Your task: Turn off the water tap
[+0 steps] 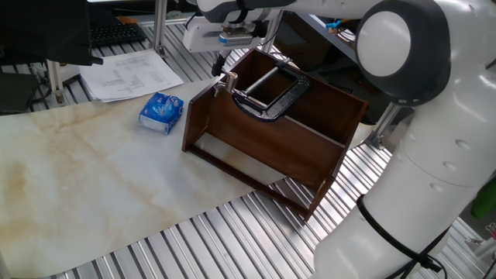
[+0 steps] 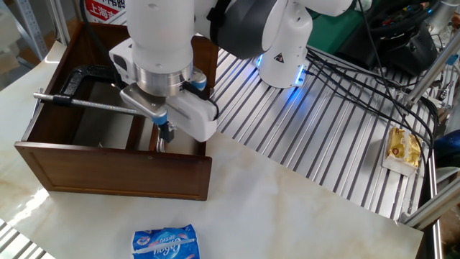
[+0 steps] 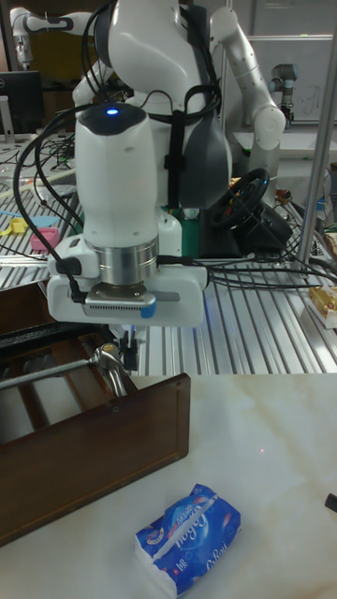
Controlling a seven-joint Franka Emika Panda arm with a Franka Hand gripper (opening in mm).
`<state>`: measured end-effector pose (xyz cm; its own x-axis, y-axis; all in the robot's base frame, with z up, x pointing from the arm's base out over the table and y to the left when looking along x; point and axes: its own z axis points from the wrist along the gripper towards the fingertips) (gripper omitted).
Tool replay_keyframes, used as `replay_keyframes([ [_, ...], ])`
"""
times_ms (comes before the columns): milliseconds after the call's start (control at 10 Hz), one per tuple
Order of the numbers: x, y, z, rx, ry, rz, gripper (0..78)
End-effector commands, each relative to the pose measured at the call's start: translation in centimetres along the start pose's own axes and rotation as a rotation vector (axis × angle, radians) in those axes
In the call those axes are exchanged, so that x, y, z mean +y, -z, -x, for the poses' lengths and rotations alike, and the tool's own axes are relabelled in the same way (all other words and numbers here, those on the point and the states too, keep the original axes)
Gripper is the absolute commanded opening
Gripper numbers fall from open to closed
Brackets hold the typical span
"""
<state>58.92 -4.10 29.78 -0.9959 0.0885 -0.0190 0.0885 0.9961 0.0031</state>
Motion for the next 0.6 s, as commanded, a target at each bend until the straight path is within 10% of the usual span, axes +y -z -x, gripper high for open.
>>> replay_keyframes([
  [100,-0.54,0.42,0.61,-0.001,-0.058,-0.001,0.0],
  [600,-0.97,0.26,0.72,-0.001,-0.058,-0.003,0.0],
])
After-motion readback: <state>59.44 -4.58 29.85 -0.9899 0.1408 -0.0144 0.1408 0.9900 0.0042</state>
